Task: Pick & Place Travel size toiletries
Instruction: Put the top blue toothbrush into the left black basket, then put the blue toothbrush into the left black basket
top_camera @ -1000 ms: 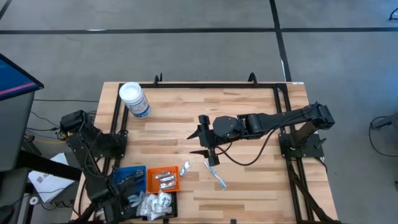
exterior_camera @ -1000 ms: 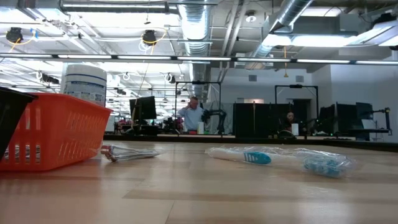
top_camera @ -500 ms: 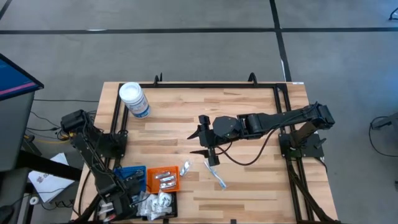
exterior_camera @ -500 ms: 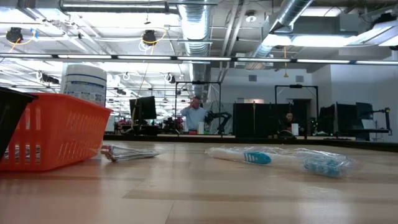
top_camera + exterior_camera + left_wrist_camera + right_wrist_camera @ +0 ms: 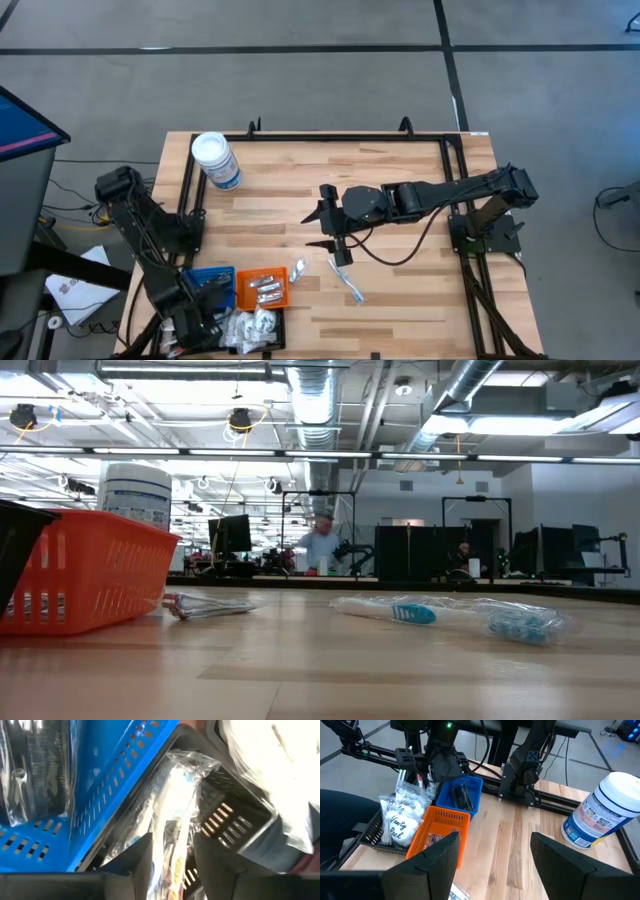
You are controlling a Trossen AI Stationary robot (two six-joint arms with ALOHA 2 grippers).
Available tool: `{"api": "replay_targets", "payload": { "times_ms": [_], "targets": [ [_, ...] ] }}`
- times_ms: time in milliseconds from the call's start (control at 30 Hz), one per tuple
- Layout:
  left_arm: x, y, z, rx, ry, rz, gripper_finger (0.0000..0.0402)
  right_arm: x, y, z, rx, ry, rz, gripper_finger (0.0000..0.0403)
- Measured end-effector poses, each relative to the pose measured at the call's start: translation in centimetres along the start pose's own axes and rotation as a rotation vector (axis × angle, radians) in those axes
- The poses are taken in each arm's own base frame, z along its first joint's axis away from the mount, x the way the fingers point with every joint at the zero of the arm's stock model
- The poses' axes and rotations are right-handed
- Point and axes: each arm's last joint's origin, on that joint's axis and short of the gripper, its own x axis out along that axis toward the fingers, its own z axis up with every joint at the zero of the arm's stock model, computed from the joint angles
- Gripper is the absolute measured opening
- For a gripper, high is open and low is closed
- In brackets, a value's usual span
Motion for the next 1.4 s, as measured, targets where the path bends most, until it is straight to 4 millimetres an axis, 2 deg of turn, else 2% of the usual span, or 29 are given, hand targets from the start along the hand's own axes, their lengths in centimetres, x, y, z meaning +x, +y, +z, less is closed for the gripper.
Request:
{"api": "replay_targets", "payload": {
  "times_ms": [100, 167, 367, 633, 867, 1100, 1233, 1400],
  "targets": [
    [-0.2, 0.0, 0.0, -0.025, 0.000, -0.007, 0.0136, 0.0, 0.0, 0.0, 0.000, 0.001, 0.000, 0.0240],
    [-0.1, 0.0, 0.0, -0.029, -0.004, -0.005, 0.0120, 0.0, 0.0, 0.0, 0.000, 0.003, 0.001, 0.0240],
    [0.4, -0.1, 0.1, -0.022, -0.005, 0.011, 0.0014, 0.0, 0.0, 0.0, 0.000, 0.003, 0.001, 0.0240],
    [1.0, -0.2, 0.3, -0.020, -0.058, 0.019, 0.0001, 0.0, 0.0, 0.0, 0.000, 0.003, 0.001, 0.0240],
    [2.6, -0.7, 0.1, -0.006, -0.011, 0.045, 0.0000, 0.0, 0.0, 0.0, -0.001, 0.003, 0.001, 0.0240],
    [1.4, -0.5, 0.1, -0.007, -0.003, 0.011, 0.0012, 0.0, 0.0, 0.0, -0.001, 0.003, 0.001, 0.0240],
    [0.7, -0.3, 0.1, -0.047, -0.014, 0.001, 0.0049, 0.0, 0.0, 0.0, 0.000, 0.003, 0.001, 0.0240],
    [0.7, -0.2, 0.2, -0.078, -0.029, 0.006, 0.0129, 0.0, 0.0, 0.0, -0.001, 0.003, 0.001, 0.0240]
  ]
}}
